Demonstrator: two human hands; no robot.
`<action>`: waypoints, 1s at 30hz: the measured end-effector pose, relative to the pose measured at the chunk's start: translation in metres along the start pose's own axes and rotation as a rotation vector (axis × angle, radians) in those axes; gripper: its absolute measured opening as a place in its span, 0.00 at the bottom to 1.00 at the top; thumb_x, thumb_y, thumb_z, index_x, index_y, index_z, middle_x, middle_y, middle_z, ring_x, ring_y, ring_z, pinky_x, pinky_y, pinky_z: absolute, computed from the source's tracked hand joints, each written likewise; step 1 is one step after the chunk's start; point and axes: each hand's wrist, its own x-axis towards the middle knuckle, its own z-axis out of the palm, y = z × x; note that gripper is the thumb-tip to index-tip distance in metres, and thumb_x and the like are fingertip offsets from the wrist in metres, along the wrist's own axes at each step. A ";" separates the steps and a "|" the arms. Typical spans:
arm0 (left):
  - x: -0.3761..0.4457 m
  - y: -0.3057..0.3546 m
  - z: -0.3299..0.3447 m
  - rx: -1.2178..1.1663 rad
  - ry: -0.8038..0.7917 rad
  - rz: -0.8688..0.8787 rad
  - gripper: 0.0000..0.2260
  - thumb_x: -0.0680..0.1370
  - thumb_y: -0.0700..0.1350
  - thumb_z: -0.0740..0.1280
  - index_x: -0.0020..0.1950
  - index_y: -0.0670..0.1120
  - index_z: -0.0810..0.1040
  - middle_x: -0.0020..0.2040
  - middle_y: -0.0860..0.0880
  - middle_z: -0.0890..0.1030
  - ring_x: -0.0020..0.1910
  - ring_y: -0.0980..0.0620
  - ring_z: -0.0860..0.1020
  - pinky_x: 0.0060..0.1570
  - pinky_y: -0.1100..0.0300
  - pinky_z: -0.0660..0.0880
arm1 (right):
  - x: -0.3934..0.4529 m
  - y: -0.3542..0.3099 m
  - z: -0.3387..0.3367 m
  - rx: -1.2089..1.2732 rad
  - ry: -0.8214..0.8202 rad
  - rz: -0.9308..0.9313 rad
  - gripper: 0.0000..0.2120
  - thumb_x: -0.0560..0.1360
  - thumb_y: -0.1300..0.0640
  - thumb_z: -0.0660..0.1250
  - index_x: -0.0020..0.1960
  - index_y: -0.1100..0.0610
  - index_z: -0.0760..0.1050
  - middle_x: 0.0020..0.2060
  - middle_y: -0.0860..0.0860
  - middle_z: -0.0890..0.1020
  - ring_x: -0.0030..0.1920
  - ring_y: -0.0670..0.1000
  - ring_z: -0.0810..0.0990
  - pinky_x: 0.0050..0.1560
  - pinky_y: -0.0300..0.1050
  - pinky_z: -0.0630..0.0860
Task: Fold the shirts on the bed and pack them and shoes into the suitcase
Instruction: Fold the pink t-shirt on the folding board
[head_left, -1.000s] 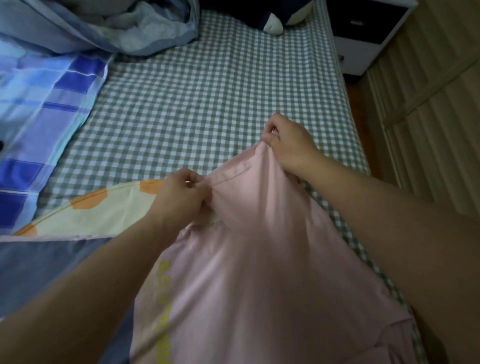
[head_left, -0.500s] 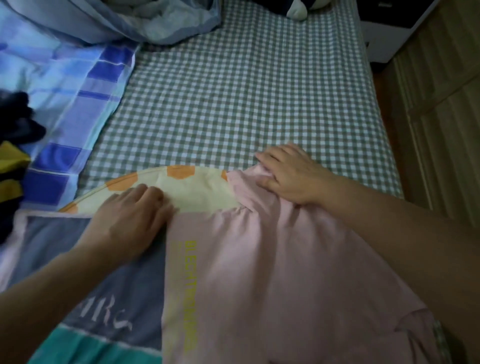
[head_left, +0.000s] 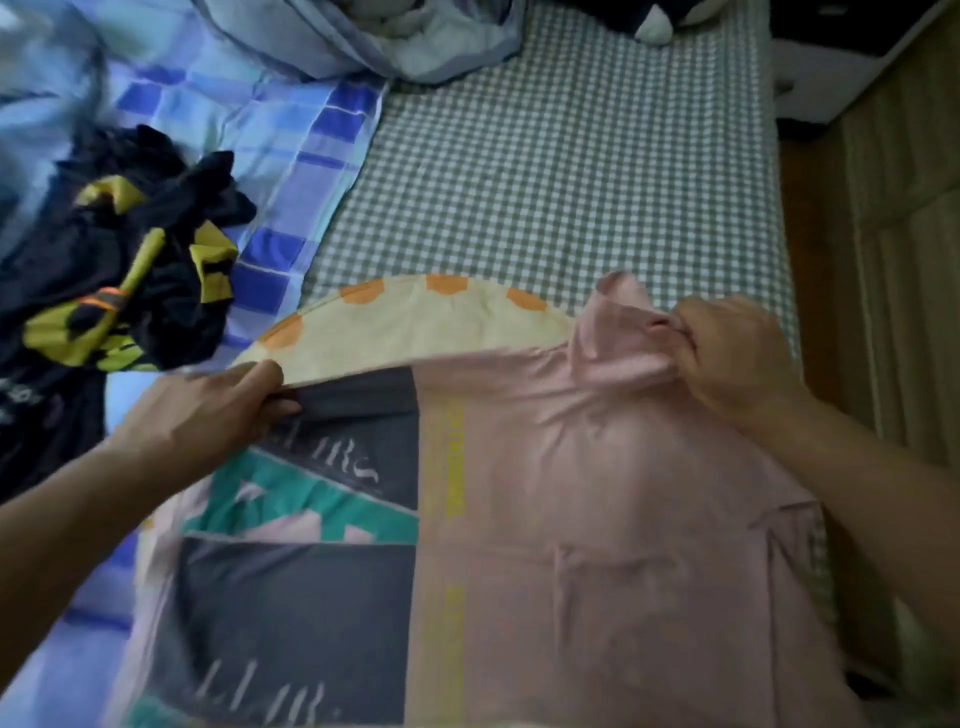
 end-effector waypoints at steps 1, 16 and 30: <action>-0.019 0.004 -0.013 -0.007 -0.020 0.033 0.18 0.79 0.60 0.57 0.42 0.46 0.68 0.34 0.45 0.76 0.26 0.39 0.78 0.26 0.56 0.61 | -0.020 -0.012 -0.020 0.036 -0.016 0.038 0.23 0.81 0.43 0.57 0.35 0.58 0.69 0.27 0.58 0.75 0.28 0.60 0.74 0.37 0.50 0.57; -0.174 0.034 0.045 -0.109 -0.084 0.012 0.12 0.65 0.42 0.58 0.44 0.40 0.74 0.41 0.40 0.73 0.41 0.37 0.72 0.37 0.43 0.68 | -0.243 -0.129 -0.054 0.176 -0.597 0.488 0.16 0.67 0.65 0.71 0.46 0.50 0.69 0.34 0.52 0.73 0.36 0.57 0.73 0.37 0.47 0.61; -0.237 0.032 0.040 -0.144 -0.149 0.003 0.19 0.61 0.28 0.71 0.48 0.41 0.75 0.44 0.42 0.72 0.41 0.38 0.71 0.32 0.43 0.73 | -0.295 -0.161 -0.067 -0.191 -0.552 0.494 0.17 0.63 0.68 0.71 0.37 0.53 0.64 0.34 0.54 0.72 0.37 0.61 0.73 0.36 0.54 0.71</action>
